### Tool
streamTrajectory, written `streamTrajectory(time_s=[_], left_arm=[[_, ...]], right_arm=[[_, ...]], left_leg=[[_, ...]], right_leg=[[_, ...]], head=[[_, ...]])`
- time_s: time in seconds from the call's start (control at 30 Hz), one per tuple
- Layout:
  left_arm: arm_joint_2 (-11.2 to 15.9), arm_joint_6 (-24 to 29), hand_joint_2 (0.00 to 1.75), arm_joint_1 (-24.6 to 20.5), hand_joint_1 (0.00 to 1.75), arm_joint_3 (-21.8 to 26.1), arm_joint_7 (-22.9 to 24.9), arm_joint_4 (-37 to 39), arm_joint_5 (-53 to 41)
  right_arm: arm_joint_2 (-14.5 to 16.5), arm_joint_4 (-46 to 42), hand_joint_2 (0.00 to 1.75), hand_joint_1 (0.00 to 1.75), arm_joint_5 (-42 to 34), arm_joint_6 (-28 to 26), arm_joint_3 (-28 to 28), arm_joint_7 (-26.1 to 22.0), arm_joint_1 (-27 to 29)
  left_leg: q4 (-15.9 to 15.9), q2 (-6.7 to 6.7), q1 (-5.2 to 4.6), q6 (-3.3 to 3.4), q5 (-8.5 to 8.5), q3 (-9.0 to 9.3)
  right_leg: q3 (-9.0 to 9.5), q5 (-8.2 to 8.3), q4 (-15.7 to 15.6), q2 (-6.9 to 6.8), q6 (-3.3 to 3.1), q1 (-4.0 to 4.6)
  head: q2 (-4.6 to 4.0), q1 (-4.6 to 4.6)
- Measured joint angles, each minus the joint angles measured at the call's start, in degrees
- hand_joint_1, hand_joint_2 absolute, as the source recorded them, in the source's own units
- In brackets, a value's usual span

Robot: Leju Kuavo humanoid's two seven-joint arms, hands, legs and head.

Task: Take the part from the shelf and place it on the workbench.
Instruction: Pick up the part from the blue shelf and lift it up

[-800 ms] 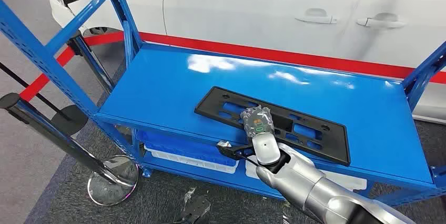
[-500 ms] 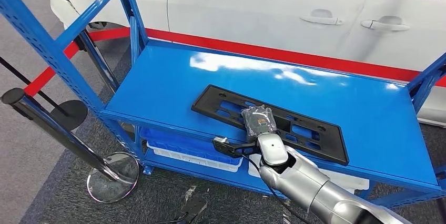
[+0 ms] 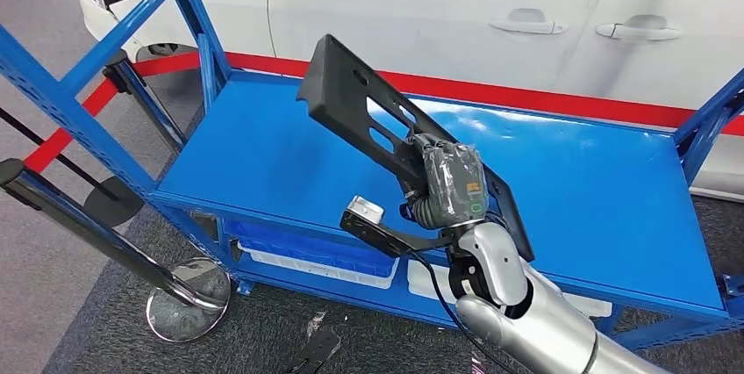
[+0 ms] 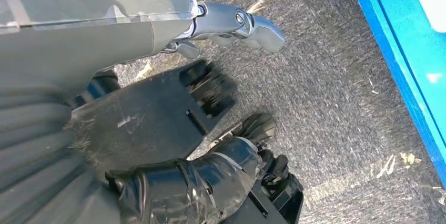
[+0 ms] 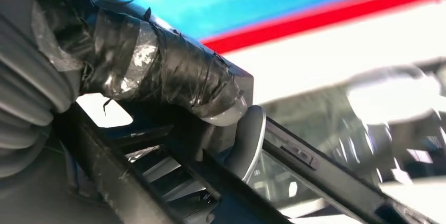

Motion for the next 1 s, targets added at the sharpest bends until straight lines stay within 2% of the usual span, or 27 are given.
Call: streamTrajectory(time_s=[0.03,0.07,0.13,0.17,0.2,0.23,0.3,0.37,0.4,0.47,0.5,0.53,0.57,0.6,0.67,0.7,0.73,0.8,0.87,0.93,1.0], left_arm=[[0.04,-0.2,1.75,0.13,0.0,0.04,0.23,0.0,-0.14],[0.1,-0.37,1.75,0.26,0.0,0.06,0.56,0.0,-0.24],[0.27,-0.69,1.75,0.42,0.0,0.09,1.11,0.0,-0.35],[0.35,-0.79,1.75,0.46,0.0,0.14,1.25,0.0,-0.34],[0.44,-0.86,1.75,0.5,0.0,0.21,1.27,0.0,-0.33],[0.52,-0.84,1.75,0.58,0.0,0.27,1.26,0.0,-0.34],[0.69,-0.54,1.75,0.92,0.0,0.33,1.38,0.0,-0.58],[0.82,-0.2,1.75,1.37,0.0,0.33,1.77,0.0,-1.08],[0.85,-0.14,1.75,1.51,0.0,0.33,1.96,0.0,-1.32],[0.89,-0.13,1.75,1.63,0.0,0.34,2.15,0.0,-1.55],[0.91,-0.13,1.75,1.66,0.0,0.34,2.22,0.0,-1.59],[0.92,-0.12,1.75,1.71,0.0,0.34,2.36,0.0,-1.62],[0.94,-0.07,1.75,1.75,0.0,0.33,2.58,0.0,-1.64],[0.95,-0.02,1.75,1.8,0.0,0.33,2.83,0.0,-1.66],[0.97,0.08,1.75,1.84,0.0,0.33,3.15,0.0,-1.68],[1.01,0.08,1.75,1.86,0.0,0.34,3.21,0.0,-1.7],[1.04,0.04,1.75,1.89,0.0,0.34,3.22,0.0,-1.73],[1.12,-0.17,1.75,2.05,0.0,0.34,3.29,0.0,-1.91],[1.16,-0.36,1.75,2.35,0.0,0.34,3.52,0.0,-2.18],[1.19,-0.27,1.75,2.64,0.0,0.34,3.93,0.0,-2.51],[1.2,0.01,1.75,2.84,0.0,0.33,4.25,0.0,-2.77]], right_arm=[[-0.34,-2.52,1.75,1.75,-0.5,-0.97,-0.57,-0.48,0.76],[-0.65,-5.14,1.75,1.75,-1.47,-2.13,-1.21,-1.2,1.57],[-1.23,-10.43,1.75,1.75,-4.06,-4.92,-2.79,-3.01,3.22],[-1.55,-12.98,1.75,1.75,-5.18,-6.44,-3.69,-4.03,4.06],[-1.89,-15.38,1.75,1.75,-5.95,-7.8,-4.54,-4.92,4.93],[-2.27,-17.78,1.75,1.75,-6.3,-9.03,-5.34,-5.73,5.92],[-2.94,-22.8,1.75,1.75,-5.92,-11.23,-6.62,-7.1,8.38],[-3.41,-28.08,1.75,1.75,-5.21,-13.43,-7.63,-8.47,11.15],[-3.57,-30.6,1.75,1.75,-4.99,-14.43,-8.03,-9.12,12.34],[-3.82,-34.96,1.75,1.75,-4.78,-15.54,-8.54,-9.82,14.33],[-3.95,-36.72,1.75,1.75,-4.76,-15.71,-8.73,-9.94,15.19],[-4.05,-38.21,1.75,1.75,-4.89,-15.73,-8.9,-10.03,15.91],[-4.15,-39.44,1.75,1.75,-5.15,-15.75,-9.03,-10.27,16.48],[-4.22,-40.58,1.75,1.75,-5.45,-15.76,-9.13,-10.58,16.88],[-4.31,-42.66,1.75,1.75,-5.99,-15.78,-9.2,-11.26,17.33],[-4.35,-43.59,1.75,1.75,-6.12,-15.78,-9.2,-11.51,17.53],[-4.37,-44.43,1.75,1.75,-6.29,-15.81,-9.21,-11.79,17.8],[-4.38,-45.96,1.75,1.75,-6.77,-15.88,-9.21,-12.51,18.61],[-4.35,-47.41,1.75,1.75,-7.17,-16.09,-9.2,-13.45,19.73],[-4.18,-48.9,1.75,1.75,-7.46,-16.52,-9.19,-14.48,21.29],[-3.85,-50.0,1.75,1.75,-8.2,-16.87,-9.19,-15.6,23.05]], left_leg=[[1.14,0.0,0.01,-0.08,0.29,-0.71],[0.07,0.01,0.02,-0.06,1.68,-0.4],[-6.78,0.0,0.02,0.32,5.81,2.48],[-10.17,-0.01,-0.1,0.58,7.26,3.99],[-12.59,-0.04,-0.25,0.89,7.82,5.09],[-13.64,-0.07,-0.41,1.13,7.71,5.54],[-14.41,-0.14,-0.43,1.59,7.52,5.86],[-15.1,-0.12,-0.16,2.21,7.81,6.34],[-15.46,-0.07,-0.02,2.56,7.92,6.64],[-15.53,0.05,-0.08,2.97,7.84,6.86],[-15.48,0.09,-0.11,3.04,7.79,6.89],[-15.44,0.1,-0.13,3.08,7.75,6.91],[-15.36,0.1,-0.12,3.06,7.7,6.92],[-15.22,0.06,-0.09,2.97,7.63,6.93],[-14.58,-0.06,-0.16,2.5,7.31,6.78],[-14.21,-0.12,-0.25,2.21,7.17,6.62],[-13.91,-0.16,-0.37,1.91,7.11,6.46],[-13.79,-0.21,-0.42,1.44,7.26,6.26],[-12.9,-0.16,-0.32,0.95,6.14,5.8],[-8.16,-0.07,-0.21,0.5,2.18,4.15],[-1.27,-0.05,-0.19,0.31,-2.04,2.08]], right_leg=[[0.01,-0.1,0.09,-0.02,-0.07,0.01],[0.05,-0.22,0.22,0.01,-0.09,0.0],[0.21,-0.53,0.44,0.14,0.04,-0.03],[0.22,-0.64,0.54,0.19,0.21,0.07],[0.13,-0.67,0.58,0.21,0.44,0.13],[-0.01,-0.63,0.57,0.19,0.68,0.17],[-0.11,-0.57,0.4,0.09,1.27,0.22],[-0.44,-1.61,1.51,0.01,1.8,0.19],[-1.31,-2.94,3.64,0.0,1.99,0.19],[-4.55,-6.32,10.7,0.0,2.23,0.09],[-6.21,-7.5,14.07,0.0,2.36,0.06],[-7.15,-7.72,15.84,-0.01,2.49,-0.02],[-6.97,-6.86,15.34,-0.03,2.58,-0.15],[-5.64,-5.16,12.63,-0.06,2.65,-0.31],[-1.72,-2.02,5.09,-0.05,2.68,-0.52],[-0.46,-1.28,2.68,0.02,2.52,-0.52],[0.03,-1.11,1.63,0.11,2.3,-0.44],[-0.2,-0.97,1.65,0.21,1.65,-0.29],[-0.42,-0.6,1.47,0.07,0.91,-0.35],[-0.78,-0.17,1.25,-0.21,0.19,-0.39],[-1.4,0.25,1.26,-0.45,-0.24,-0.13]], head=[[-0.01,-0.01],[0.0,-0.01],[0.01,-0.01],[0.01,0.02],[0.0,-0.01],[0.01,0.01],[0.01,-0.04],[0.02,0.09],[0.02,0.21],[0.01,0.38],[0.01,0.4],[0.01,0.4],[0.01,0.41],[0.01,0.42],[0.0,0.43],[0.01,0.4],[0.0,0.37],[0.01,0.32],[0.01,0.26],[0.01,0.04],[0.01,-0.09]])
